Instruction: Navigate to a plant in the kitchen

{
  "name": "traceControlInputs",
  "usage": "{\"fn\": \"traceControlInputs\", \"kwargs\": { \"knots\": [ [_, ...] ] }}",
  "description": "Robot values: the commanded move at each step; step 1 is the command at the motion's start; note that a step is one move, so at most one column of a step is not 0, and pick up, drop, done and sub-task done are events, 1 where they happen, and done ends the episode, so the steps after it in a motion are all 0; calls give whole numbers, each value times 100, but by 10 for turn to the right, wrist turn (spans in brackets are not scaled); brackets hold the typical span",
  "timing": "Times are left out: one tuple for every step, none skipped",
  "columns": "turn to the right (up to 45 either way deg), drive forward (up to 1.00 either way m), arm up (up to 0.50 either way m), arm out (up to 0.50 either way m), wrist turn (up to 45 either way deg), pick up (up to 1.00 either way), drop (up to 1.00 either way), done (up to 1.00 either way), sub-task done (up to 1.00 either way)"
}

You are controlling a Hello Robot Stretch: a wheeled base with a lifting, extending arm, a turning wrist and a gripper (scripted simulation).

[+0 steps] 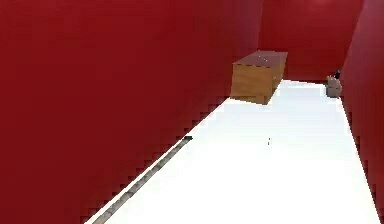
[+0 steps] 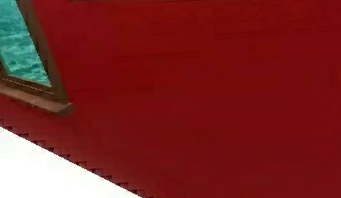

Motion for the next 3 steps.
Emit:
{"fn": "traceControlInputs", "kwargs": {
  "knots": [
    [-450,0,0,0,0,0,0,0,0],
    [-450,0,0,0,0,0,0,0,0],
    [-450,0,0,0,0,0,0,0,0]
  ]
}}
